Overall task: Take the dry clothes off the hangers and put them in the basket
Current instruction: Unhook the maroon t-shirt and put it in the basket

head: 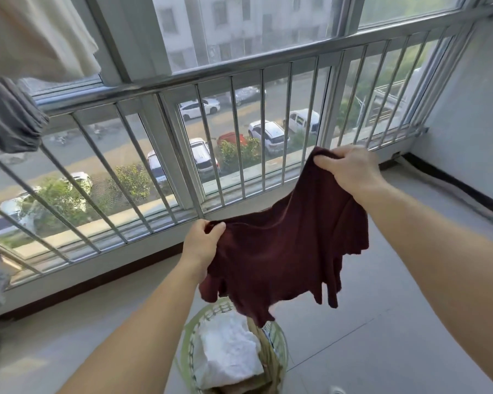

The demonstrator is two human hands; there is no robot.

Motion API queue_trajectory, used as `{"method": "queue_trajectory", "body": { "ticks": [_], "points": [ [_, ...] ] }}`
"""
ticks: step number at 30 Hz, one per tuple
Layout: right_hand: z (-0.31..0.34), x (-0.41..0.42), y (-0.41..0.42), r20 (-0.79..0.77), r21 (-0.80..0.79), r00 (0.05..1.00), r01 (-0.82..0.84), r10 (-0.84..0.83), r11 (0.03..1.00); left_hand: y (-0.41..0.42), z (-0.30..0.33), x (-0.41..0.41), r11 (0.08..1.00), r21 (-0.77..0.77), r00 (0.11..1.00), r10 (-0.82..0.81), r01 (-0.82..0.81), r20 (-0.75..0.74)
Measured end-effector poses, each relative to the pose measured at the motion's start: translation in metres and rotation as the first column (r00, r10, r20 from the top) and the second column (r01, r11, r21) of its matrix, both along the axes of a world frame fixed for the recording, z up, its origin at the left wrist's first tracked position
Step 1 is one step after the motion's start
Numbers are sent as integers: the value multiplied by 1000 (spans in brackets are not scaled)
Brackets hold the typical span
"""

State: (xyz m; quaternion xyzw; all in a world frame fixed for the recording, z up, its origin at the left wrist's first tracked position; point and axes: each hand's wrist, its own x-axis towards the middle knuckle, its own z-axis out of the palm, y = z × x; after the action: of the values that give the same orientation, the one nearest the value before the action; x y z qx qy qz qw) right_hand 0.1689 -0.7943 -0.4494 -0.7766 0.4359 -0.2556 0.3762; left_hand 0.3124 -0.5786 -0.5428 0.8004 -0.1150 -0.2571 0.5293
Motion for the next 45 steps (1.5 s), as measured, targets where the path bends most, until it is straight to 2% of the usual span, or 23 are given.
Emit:
{"method": "queue_trajectory", "body": {
  "ticks": [3,5,11,15,19,24,28,30,33,37,39,41,43,45],
  "points": [
    [-21,7,12,-55,-22,998,29,-30,999,-3,2,-2,990,-103,969,68,-94,-236],
    [-33,12,14,-65,-5,996,58,-58,998,-5,6,-2,983,-115,928,95,-145,-360],
    [-49,23,3,-87,192,990,125,-110,973,-3,18,12,948,-96,781,191,-304,-594],
    [-49,39,30,-56,255,997,-40,56,966,-12,23,2,945,-125,750,156,-303,-642],
    [-58,44,66,39,274,959,-281,282,920,-29,27,-21,945,-196,774,86,-263,-627],
    [-65,40,82,115,261,883,-469,456,843,-43,39,-44,915,-303,798,33,-266,-602],
    [-58,33,74,30,181,744,-661,668,728,-45,48,-47,900,-321,780,34,-296,-624],
    [-57,32,68,-40,145,716,-686,697,713,-44,52,-48,902,-322,805,45,-286,-591],
    [-49,31,60,20,207,705,-697,709,687,-43,61,-54,907,-350,868,31,-233,-496],
    [-34,34,52,-31,193,689,-707,724,680,-41,68,-57,948,-294,973,59,-125,-223],
    [-28,33,46,-30,205,678,-715,734,669,-38,66,-54,986,-168,999,32,-26,36],
    [-21,31,42,45,281,649,-738,760,614,-33,64,-48,989,86,950,-142,122,279],
    [-13,27,38,129,332,600,-777,790,535,-30,62,-45,947,248,897,-280,202,341],
    [-8,25,31,142,311,573,-800,807,514,-30,61,-42,914,292,885,-366,283,287]
  ]
}}
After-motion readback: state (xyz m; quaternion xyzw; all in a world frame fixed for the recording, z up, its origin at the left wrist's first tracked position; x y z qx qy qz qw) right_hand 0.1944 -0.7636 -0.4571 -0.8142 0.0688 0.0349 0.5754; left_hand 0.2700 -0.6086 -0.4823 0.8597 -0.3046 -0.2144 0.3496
